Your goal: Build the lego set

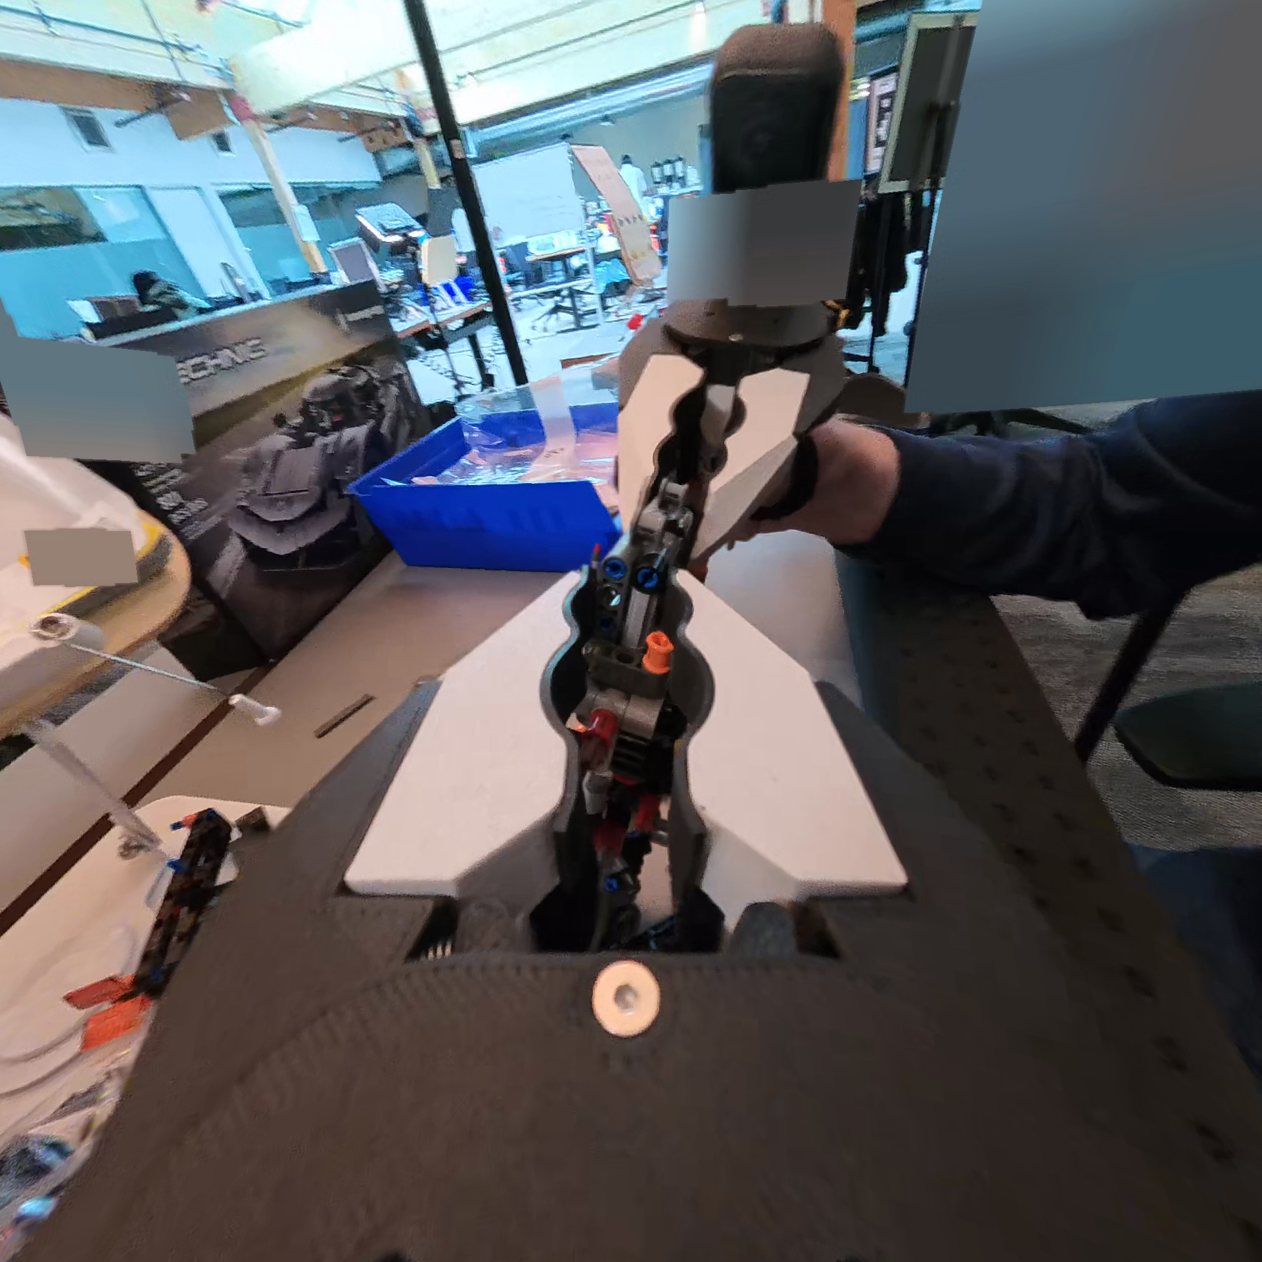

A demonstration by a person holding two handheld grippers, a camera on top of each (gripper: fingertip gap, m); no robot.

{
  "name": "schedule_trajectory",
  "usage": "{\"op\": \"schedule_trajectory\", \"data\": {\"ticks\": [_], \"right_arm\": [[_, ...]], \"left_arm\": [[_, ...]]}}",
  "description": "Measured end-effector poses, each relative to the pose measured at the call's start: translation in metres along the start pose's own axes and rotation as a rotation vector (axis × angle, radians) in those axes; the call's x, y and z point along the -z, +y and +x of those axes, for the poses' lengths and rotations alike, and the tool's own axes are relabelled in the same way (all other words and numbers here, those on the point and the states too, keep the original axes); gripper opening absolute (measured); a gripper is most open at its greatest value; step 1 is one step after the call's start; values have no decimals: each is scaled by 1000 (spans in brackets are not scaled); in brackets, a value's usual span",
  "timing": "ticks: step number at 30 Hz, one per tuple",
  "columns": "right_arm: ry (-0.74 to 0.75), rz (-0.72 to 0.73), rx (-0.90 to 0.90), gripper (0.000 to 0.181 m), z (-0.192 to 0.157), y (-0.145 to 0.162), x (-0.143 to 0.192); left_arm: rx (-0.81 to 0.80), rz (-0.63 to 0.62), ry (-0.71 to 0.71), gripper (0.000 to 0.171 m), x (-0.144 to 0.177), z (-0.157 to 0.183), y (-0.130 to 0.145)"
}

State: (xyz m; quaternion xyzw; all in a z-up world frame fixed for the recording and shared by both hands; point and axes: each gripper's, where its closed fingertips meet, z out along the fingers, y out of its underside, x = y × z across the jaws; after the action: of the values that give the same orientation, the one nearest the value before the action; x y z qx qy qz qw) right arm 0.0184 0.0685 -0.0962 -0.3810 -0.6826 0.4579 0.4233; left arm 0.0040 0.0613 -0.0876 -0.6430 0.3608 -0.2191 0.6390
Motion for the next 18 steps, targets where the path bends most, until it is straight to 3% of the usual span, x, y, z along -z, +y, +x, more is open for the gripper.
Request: {"op": "schedule_trajectory", "data": {"ticks": [8,18], "right_arm": [[313,-48,-23,17,41,8,4],[294,-27,-48,14,46,10,11]], "left_arm": [[19,30,-122,17,-13,-12,0],[-12,27,-174,14,-2,-24,-2]]}}
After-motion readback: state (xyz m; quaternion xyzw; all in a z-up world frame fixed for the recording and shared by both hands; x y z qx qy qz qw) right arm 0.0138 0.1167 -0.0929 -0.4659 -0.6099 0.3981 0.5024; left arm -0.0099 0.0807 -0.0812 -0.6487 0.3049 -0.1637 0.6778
